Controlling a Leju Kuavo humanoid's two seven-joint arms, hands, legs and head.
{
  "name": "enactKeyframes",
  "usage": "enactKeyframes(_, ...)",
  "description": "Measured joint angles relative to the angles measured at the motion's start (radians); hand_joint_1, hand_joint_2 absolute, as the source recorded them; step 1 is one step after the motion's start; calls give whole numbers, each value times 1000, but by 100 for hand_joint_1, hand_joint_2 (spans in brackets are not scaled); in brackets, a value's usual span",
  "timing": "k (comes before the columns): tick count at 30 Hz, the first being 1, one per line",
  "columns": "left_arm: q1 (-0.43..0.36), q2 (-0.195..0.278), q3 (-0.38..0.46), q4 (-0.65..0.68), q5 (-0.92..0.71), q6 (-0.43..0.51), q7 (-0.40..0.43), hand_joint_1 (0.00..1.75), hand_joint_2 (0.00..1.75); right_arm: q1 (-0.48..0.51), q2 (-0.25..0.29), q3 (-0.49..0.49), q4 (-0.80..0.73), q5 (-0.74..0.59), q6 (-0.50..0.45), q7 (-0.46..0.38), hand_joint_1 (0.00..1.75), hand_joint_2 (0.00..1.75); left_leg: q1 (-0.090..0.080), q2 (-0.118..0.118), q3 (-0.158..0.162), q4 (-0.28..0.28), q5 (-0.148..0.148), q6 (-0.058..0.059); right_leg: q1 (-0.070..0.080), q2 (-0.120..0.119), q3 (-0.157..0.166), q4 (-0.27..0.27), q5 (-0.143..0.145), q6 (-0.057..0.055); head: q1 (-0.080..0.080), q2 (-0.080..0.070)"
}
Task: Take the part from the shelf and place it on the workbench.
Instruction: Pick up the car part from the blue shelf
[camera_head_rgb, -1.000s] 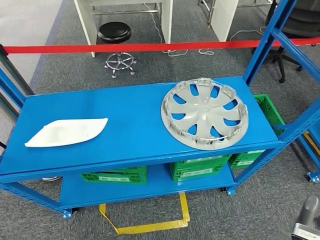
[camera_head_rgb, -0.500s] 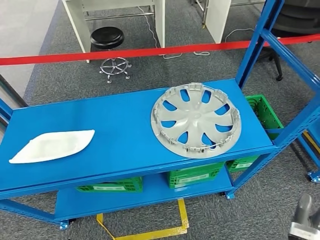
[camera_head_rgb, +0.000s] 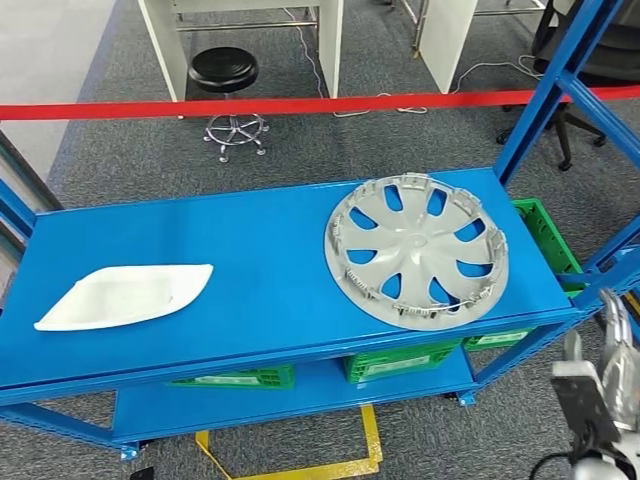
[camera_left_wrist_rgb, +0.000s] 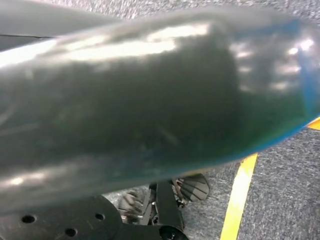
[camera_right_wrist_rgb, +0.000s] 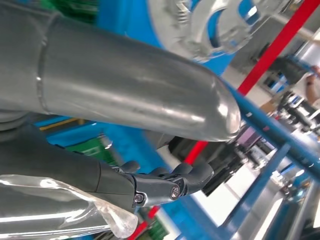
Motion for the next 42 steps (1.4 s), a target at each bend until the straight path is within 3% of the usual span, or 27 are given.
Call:
enactKeyframes(2, -4, 1, -5, 0, -12, -2, 3, 0, 0, -51, -27, 40, 36, -2, 13, 21, 0, 0, -4, 0, 1, 2, -3, -7, 3, 1, 39, -90, 40, -10, -1, 0)
enactKeyframes(6, -9, 4, -13, 0, -42, -10, 14, 0, 0, -158, -87, 112, 150, -30, 67, 41, 0, 0, -3, 0, -4, 10, -10, -26, 2, 3, 48, -111, 48, -28, -3, 0)
enactKeyframes(8, -12, 7, -19, 0, -54, -14, 17, 0, 0, -228, -117, 137, 225, -41, 89, 38, 0, 0, -1, 0, -34, 76, -50, -37, -3, 1, 50, -115, 52, -38, -6, 0)
enactKeyframes(10, -14, 9, -25, 0, -64, -16, 17, 0, 0, -288, -142, 159, 294, -41, 107, 35, 0, 0, 4, 0, -97, 207, -106, -45, -4, -1, 50, -115, 51, -41, -9, 0)
enactKeyframes(11, -14, 9, -27, 0, -67, -16, 17, 0, 0, -313, -152, 170, 323, -39, 115, 35, 0, 0, 6, 0, -123, 258, -120, -47, -4, -1, 50, -115, 51, -41, -9, 0)
enactKeyframes(12, -13, 10, -29, 0, -70, -16, 18, 0, 0, -333, -161, 181, 347, -35, 122, 35, 0, 0, 8, 0, -137, 280, -116, -48, -4, -2, 51, -115, 51, -41, -9, 0)
enactKeyframes(13, -13, 10, -30, 0, -72, -15, 18, 0, 0, -349, -168, 191, 366, -32, 128, 35, 0, 0, 9, 0, -130, 258, -90, -48, -4, -2, 52, -115, 50, -40, -9, 0)
enactKeyframes(15, -13, 10, -31, 0, -74, -14, 18, 0, 0, -375, -178, 207, 394, -27, 133, 36, 0, 0, 9, 0, -79, 134, -14, -44, -3, -2, 57, -115, 46, -36, -9, 0)
enactKeyframes(17, -14, 10, -32, 0, -75, -13, 18, 0, 0, -396, -185, 218, 414, -26, 135, 36, 0, 0, 7, 0, -34, 29, 23, -37, 0, -2, 57, -113, 42, -28, -8, 0)
enactKeyframes(20, -14, 10, -33, 1, -79, -12, 18, 0, 0, -412, -195, 234, 435, -23, 147, 38, 0, 0, 4, 0, -26, 2, 20, -23, 0, -4, 54, -114, 41, -11, -8, 0)
enactKeyframes(22, -14, 10, -34, 2, -86, -10, 19, 0, 0, -423, -202, 248, 445, -18, 167, 38, 0, 0, 7, 0, -22, -5, 23, -10, -2, -4, 40, -91, 21, -2, -5, 0)
enactKeyframes(23, -15, 10, -35, 2, -89, -9, 20, 0, 0, -430, -206, 258, 449, -17, 182, 35, 0, 0, 9, 0, -20, -7, 25, -5, -3, -4, 20, -51, -2, 1, -4, 0)
enactKeyframes(25, -16, 10, -36, 3, -94, -9, 20, 0, 0, -441, -211, 280, 457, -18, 213, 26, 0, 0, 8, 0, -21, -8, 24, 1, -3, -3, -44, 78, -59, 5, -2, 0)
enactKeyframes(27, -16, 10, -36, 5, -98, -10, 21, 0, 0, -442, -214, 303, 462, -19, 232, 21, 0, 0, 7, 0, -20, -7, 22, 2, -3, -3, -89, 161, -76, 7, -2, 0)
enactKeyframes(28, -16, 10, -37, 5, -100, -10, 21, 0, 0, -443, -215, 313, 463, -17, 238, 19, 0, 0, 7, -1, -19, -7, 22, 2, -3, -3, -86, 148, -56, 6, -2, 0)
enactKeyframes(30, -16, 9, -37, 6, -104, -11, 21, 0, 0, -449, -221, 338, 463, 0, 250, 15, 0, 0, 7, -3, -17, -5, 19, -2, -4, -4, -34, 28, 16, 3, -2, 0)
enactKeyframes(32, -17, 10, -38, 7, -110, -19, 21, 0, 0, -460, -226, 375, 456, 31, 255, 17, 0, 0, 4, -4, -19, -1, 17, -10, -1, -2, 20, -78, 52, -2, -2, 0)
enactKeyframes(37, -20, 10, -47, 8, -132, -26, 21, 0, 0, -501, -220, 520, 419, 139, 236, 79, 0, 0, 3, -2, -28, 16, 6, -31, -1, 3, 36, -105, 51, -25, -6, 0)
enactKeyframes(39, -23, 11, -52, 8, -143, -23, 21, 0, 0, -544, -206, 584, 420, 182, 222, 111, 0, 0, 5, -2, -64, 97, -41, -43, -3, 2, 37, -107, 52, -37, -10, 0)
enactKeyframes(41, -24, 11, -55, 8, -153, -22, 22, 0, 0, -587, -185, 646, 437, 207, 208, 134, 0, 0, 6, -2, -127, 231, -96, -49, -2, 1, 38, -107, 52, -43, -13, 0)
enactKeyframes(42, -24, 10, -56, 8, -157, -22, 22, 0, 0, -603, -174, 672, 449, 215, 202, 142, 0, 0, 6, -2, -148, 275, -105, -49, -1, 2, 39, -107, 51, -44, -13, 0)
